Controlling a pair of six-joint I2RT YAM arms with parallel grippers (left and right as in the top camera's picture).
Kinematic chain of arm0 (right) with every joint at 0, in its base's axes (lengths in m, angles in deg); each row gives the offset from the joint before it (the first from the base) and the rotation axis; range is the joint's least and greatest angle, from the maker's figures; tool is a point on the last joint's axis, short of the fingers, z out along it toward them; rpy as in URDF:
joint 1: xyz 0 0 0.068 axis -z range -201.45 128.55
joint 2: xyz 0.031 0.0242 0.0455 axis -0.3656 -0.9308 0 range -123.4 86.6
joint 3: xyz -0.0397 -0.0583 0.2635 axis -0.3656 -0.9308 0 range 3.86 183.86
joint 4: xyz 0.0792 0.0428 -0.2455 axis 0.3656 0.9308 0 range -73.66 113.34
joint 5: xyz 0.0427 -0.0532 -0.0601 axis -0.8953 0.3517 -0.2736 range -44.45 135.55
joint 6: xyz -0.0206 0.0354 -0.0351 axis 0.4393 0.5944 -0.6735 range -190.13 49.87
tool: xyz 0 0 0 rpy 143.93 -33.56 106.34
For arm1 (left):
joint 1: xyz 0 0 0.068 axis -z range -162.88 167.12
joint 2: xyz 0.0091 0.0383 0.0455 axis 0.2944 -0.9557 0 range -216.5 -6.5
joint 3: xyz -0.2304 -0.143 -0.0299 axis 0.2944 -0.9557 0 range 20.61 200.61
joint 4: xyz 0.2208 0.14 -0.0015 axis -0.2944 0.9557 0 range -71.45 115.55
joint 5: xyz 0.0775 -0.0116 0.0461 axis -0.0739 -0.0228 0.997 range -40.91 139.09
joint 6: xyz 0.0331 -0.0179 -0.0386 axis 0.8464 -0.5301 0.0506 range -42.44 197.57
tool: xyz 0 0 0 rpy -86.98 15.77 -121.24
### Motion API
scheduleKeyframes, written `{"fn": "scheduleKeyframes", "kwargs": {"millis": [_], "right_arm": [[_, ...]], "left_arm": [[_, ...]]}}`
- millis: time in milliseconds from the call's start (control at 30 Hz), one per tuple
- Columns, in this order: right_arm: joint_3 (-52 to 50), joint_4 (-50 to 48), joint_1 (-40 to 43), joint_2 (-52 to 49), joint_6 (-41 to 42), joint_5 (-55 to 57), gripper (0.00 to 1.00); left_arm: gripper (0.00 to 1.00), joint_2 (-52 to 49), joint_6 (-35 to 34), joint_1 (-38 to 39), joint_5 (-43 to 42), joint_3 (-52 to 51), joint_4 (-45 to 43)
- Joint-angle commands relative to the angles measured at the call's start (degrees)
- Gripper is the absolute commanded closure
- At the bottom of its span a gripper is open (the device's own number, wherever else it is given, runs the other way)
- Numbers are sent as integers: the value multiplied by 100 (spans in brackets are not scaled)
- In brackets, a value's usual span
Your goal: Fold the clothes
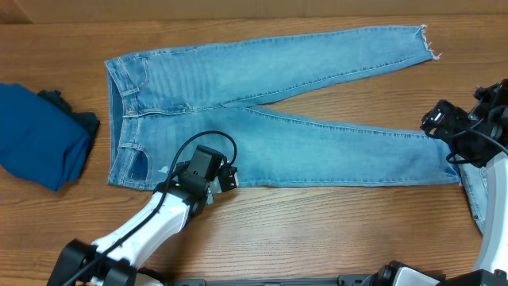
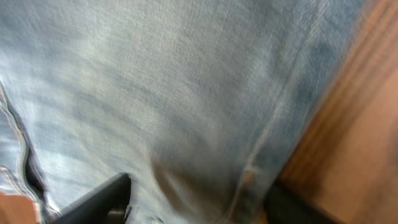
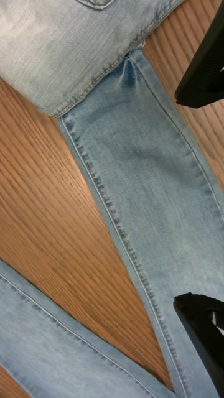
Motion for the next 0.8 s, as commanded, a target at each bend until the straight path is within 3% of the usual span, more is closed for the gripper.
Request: {"fn": "scheduleKeyframes", "kwargs": {"millis": [0, 100, 200, 267, 367, 433, 500, 600, 767], "right_arm": [[94, 4, -20, 24, 24, 59, 0], [94, 96, -17, 24, 28, 61, 0], [94, 476, 164, 15, 605, 37, 4], [76, 1025, 588, -76, 870, -667, 9], [-348, 1209, 894, -203, 876, -1220, 34], [-951, 1047, 920, -219, 988, -1738, 36], [-1576, 684, 918, -219, 1613, -2098, 36], [-2964, -520, 925, -219, 2603, -2249, 40], [-3941, -1672, 922, -216, 3381, -2111, 41]], "left_arm": [[53, -356, 55, -111, 151, -243, -81], [81, -345, 52, -103, 498, -216, -168], [96, -190, 48, -96, 807, -192, -85], [96, 13, 31, -96, 828, -192, 39], [96, 33, 35, -96, 767, -192, 28], [96, 35, 35, -96, 758, -192, 24], [96, 35, 33, -96, 761, -192, 31], [96, 83, 33, -96, 717, -192, -13], [96, 107, 31, -96, 702, -195, -13]]}}
